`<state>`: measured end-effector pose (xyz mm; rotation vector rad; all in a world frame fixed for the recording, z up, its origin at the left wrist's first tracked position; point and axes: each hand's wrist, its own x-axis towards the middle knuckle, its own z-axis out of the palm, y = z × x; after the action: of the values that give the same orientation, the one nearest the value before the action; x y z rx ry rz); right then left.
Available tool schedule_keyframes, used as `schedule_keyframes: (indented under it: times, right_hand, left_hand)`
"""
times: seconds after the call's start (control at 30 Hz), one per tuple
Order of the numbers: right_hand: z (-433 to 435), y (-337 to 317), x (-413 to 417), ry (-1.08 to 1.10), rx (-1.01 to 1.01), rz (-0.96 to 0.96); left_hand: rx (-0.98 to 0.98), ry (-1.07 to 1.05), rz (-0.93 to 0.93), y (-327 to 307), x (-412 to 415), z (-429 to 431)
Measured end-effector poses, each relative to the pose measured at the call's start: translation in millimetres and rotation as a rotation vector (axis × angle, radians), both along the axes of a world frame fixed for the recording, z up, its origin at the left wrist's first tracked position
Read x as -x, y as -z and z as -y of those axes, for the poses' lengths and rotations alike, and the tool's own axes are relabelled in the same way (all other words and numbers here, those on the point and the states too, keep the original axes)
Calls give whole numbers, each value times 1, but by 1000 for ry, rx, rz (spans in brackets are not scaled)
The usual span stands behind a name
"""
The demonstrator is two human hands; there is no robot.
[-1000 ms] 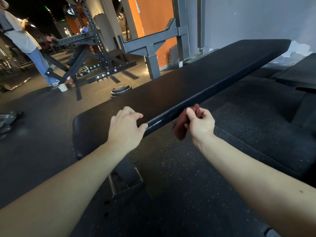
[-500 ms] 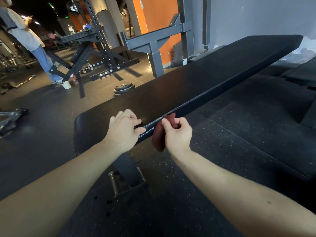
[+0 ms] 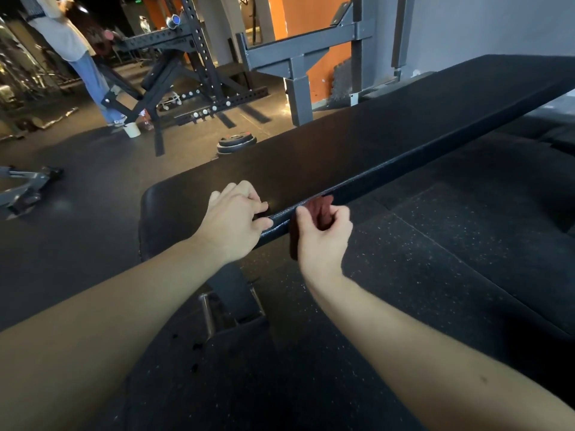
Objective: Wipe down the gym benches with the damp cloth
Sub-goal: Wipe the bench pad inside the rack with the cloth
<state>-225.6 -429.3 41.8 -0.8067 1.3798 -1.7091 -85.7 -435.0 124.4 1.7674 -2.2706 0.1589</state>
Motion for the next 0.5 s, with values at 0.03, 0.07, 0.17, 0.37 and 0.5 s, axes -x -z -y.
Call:
schedule_keyframes:
  times: [0.03, 0.07, 0.17, 0.37, 0.5]
  right_hand:
    - [-5, 1, -5, -42, -9, -6]
    - [-7, 0, -5, -68, -24, -6]
    - [1, -9, 19, -10, -57, 30]
    - [15, -20, 31, 168, -64, 126]
    - [-12, -20, -22, 73, -101, 51]
  left_hand:
    - [-13, 4, -2, -2, -1, -1]
    - [-24, 9, -6, -3, -3, -2]
    - [-44, 19, -12, -7, -10, -9]
    - [5, -29, -124, 0, -36, -29]
    - [68, -115, -214, 7, -54, -48]
